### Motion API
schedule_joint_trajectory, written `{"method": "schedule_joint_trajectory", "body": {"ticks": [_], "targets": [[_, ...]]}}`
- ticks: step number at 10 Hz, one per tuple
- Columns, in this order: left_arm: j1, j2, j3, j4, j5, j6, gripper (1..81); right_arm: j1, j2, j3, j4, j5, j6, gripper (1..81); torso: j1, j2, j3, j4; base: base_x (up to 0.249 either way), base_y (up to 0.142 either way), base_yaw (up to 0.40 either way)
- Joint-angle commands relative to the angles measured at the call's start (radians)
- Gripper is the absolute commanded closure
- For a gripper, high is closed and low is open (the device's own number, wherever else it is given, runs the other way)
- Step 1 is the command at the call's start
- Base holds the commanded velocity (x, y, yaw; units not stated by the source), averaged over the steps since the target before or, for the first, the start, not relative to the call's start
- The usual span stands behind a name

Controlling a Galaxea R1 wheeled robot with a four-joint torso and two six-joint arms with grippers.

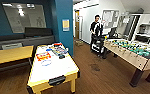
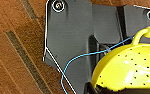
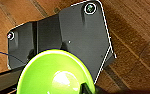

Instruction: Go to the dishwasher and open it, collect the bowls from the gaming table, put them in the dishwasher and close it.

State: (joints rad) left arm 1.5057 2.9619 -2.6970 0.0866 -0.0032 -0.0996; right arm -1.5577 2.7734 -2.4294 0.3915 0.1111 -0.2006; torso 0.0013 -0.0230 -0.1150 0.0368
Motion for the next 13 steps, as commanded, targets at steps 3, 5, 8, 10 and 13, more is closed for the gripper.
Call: {"method": "schedule_joint_trajectory", "body": {"ticks": [3, 5, 8, 10, 13], "targets": [[-0.038, -0.004, -0.001, 0.01, 0.055, 0.009, 81.1, 0.027, -0.016, 0.0, -0.006, -0.062, -0.002, 81.1, 0.0, 0.0, 0.0, 0.0, 0.0, 0.0, -0.396], [-0.038, -0.004, -0.001, 0.01, 0.057, 0.009, 81.1, 0.029, -0.013, -0.009, -0.006, -0.062, 0.0, 81.1, 0.0, 0.0, 0.0, 0.0, 0.0, 0.0, -0.396], [-0.038, 0.002, -0.001, 0.01, 0.058, 0.009, 81.1, 0.03, -0.01, -0.013, -0.008, -0.062, -0.002, 81.1, 0.0, 0.0, 0.0, 0.0, 0.0, 0.0, -0.396], [-0.038, 0.002, -0.001, 0.01, 0.058, 0.011, 81.1, 0.03, -0.002, -0.016, -0.01, -0.062, -0.002, 81.1, 0.0, 0.0, 0.0, 0.0, 0.0, 0.0, -0.396], [-0.043, 0.003, -0.001, 0.012, 0.058, 0.011, 81.1, 0.029, -0.002, -0.019, -0.01, -0.062, -0.002, 81.1, 0.0, 0.0, 0.0, 0.0, 0.0, 0.0, -0.396]]}}
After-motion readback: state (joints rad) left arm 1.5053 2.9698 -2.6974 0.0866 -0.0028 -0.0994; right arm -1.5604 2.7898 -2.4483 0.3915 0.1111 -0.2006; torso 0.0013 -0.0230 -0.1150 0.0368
